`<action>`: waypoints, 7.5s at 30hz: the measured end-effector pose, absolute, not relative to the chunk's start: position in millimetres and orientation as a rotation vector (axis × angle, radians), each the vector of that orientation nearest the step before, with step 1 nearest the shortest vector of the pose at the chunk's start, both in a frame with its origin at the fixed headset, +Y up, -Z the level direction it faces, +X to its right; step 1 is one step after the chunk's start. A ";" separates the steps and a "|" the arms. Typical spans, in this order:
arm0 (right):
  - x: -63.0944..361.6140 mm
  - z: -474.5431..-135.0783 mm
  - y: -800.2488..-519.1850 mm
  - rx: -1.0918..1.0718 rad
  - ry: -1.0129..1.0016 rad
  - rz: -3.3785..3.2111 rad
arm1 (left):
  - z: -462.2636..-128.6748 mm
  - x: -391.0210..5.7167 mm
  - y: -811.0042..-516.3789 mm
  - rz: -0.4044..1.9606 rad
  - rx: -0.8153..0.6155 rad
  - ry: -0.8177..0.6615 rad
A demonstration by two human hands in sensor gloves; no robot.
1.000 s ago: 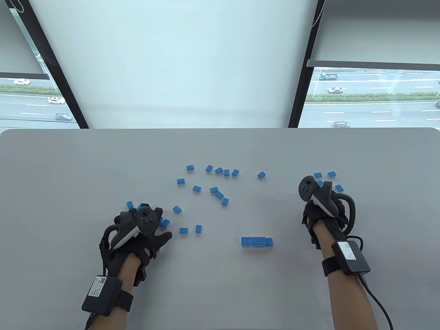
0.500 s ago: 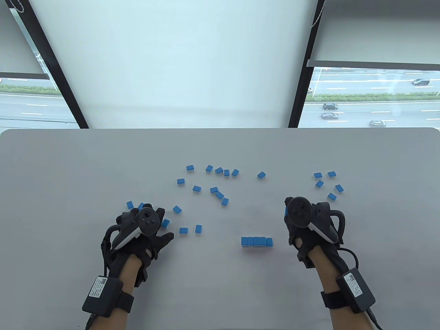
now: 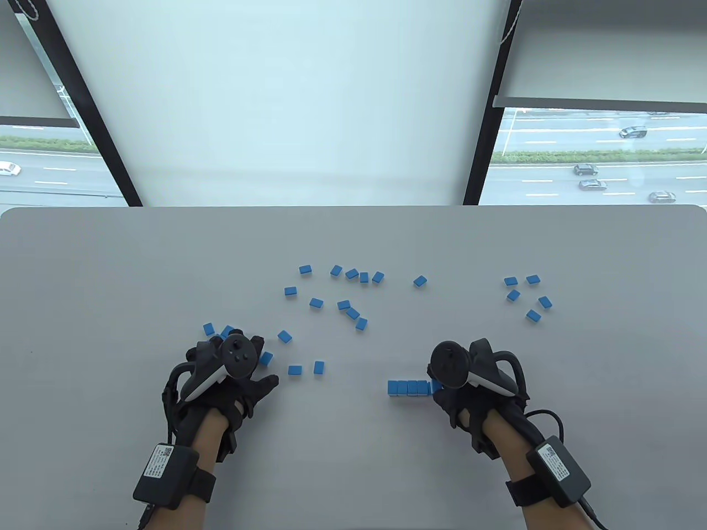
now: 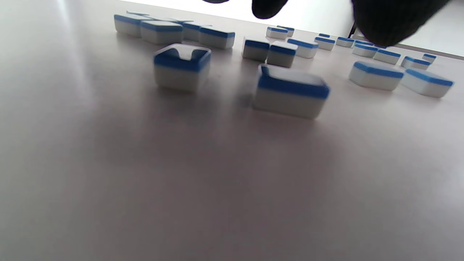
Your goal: Build mahjong tile wall
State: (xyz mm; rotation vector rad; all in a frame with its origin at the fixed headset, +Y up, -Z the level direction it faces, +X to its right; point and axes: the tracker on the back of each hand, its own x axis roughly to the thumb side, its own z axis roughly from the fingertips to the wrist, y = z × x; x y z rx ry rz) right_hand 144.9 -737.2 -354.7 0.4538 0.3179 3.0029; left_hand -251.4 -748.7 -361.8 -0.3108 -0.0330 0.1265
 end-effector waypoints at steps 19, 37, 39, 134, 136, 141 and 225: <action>138.9 -353.8 -739.9 0.466 0.311 3.014 | -363.4 -251.9 -749.8 0.123 -0.307 -0.031; 252.4 -426.9 -648.1 -0.080 -0.185 2.964 | -364.5 -256.2 -749.6 0.119 -0.298 -0.017; 269.3 -437.9 -657.8 -0.176 -0.205 2.990 | -364.4 -257.8 -748.5 0.119 -0.291 -0.011; 246.1 -499.3 -687.1 -0.545 0.130 3.046 | -369.2 -246.6 -756.8 0.134 -0.332 -0.045; 256.7 -508.8 -702.1 -0.640 0.205 3.068 | -369.2 -246.2 -757.6 0.131 -0.337 -0.046; 269.2 -517.8 -731.0 -0.732 0.279 3.110 | -369.6 -246.6 -757.5 0.138 -0.338 -0.044; 197.7 -394.9 -747.5 0.219 0.217 3.064 | -370.0 -250.3 -762.1 0.118 -0.343 -0.035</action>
